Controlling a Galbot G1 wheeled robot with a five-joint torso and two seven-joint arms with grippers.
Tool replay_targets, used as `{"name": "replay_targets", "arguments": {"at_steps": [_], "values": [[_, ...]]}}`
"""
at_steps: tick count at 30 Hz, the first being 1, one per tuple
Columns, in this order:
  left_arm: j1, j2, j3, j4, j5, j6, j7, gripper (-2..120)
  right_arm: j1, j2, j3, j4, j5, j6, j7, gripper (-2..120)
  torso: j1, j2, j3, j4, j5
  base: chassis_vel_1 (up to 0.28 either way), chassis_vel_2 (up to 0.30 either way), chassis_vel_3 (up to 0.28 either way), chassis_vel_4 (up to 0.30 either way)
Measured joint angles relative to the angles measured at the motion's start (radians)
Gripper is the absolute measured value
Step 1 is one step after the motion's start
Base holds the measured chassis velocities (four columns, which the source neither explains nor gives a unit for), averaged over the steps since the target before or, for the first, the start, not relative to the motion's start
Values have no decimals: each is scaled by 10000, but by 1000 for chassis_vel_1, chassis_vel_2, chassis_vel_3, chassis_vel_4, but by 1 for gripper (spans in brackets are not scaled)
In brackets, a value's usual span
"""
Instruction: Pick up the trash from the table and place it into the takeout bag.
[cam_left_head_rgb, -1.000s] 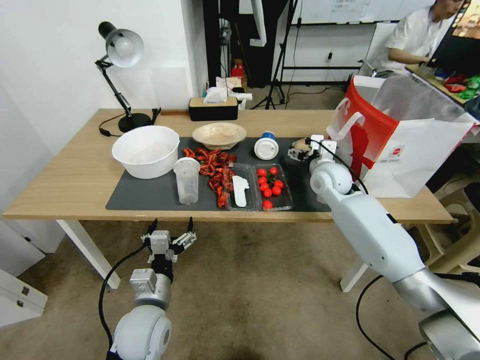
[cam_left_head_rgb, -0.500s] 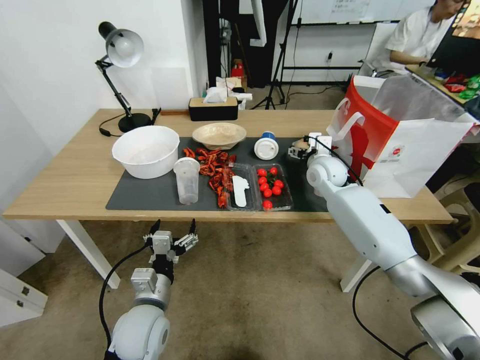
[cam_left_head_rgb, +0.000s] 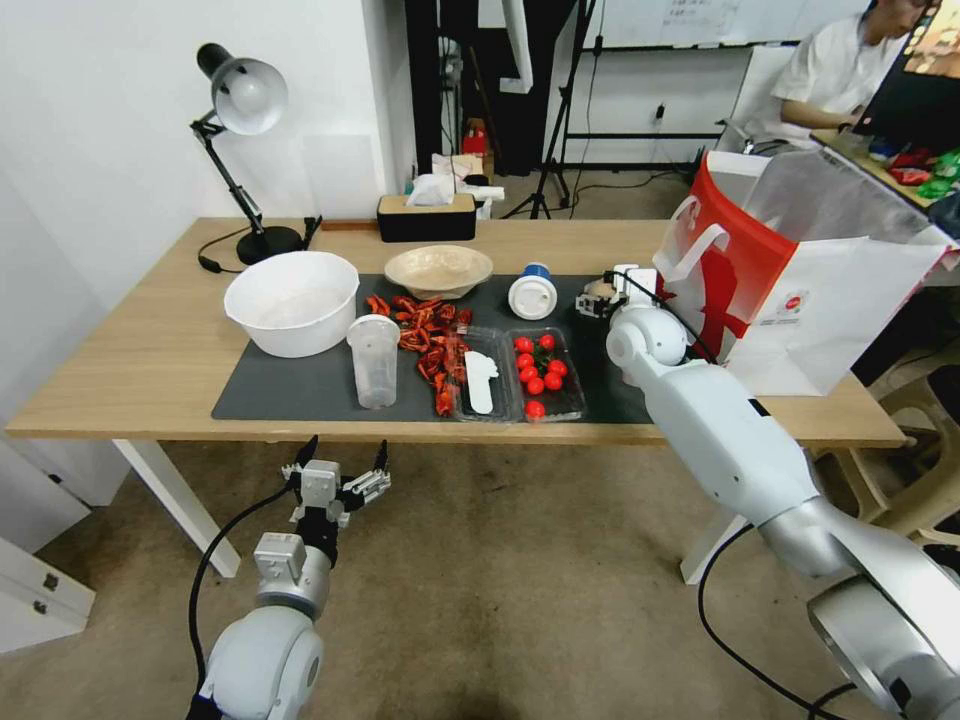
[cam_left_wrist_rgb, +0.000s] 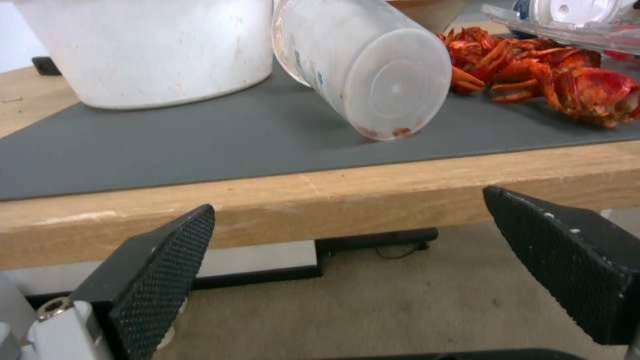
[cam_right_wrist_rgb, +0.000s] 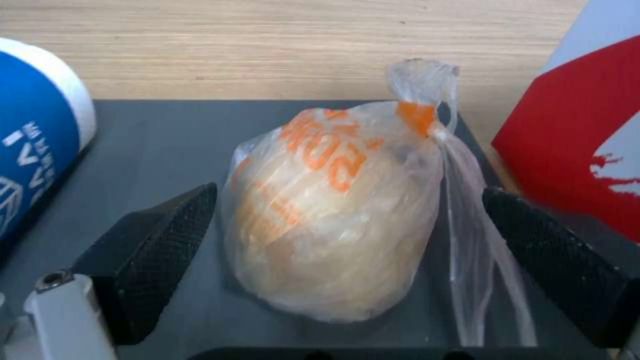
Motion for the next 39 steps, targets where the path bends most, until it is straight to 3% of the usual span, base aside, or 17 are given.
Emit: {"name": "replay_targets", "arguments": {"at_steps": [33,39], "values": [[93,-131,106,-79,61,-64,-102,100,476,306,54,-1467,-88,92,-262,100,-1,0,0,-1,-1,0,0,0,0],[97,-128,162,-79,67,-81,-107,100,397,300,93,-1481,-212,362,-313,83,0,0,0,-1,1,0,0,0,0]]}}
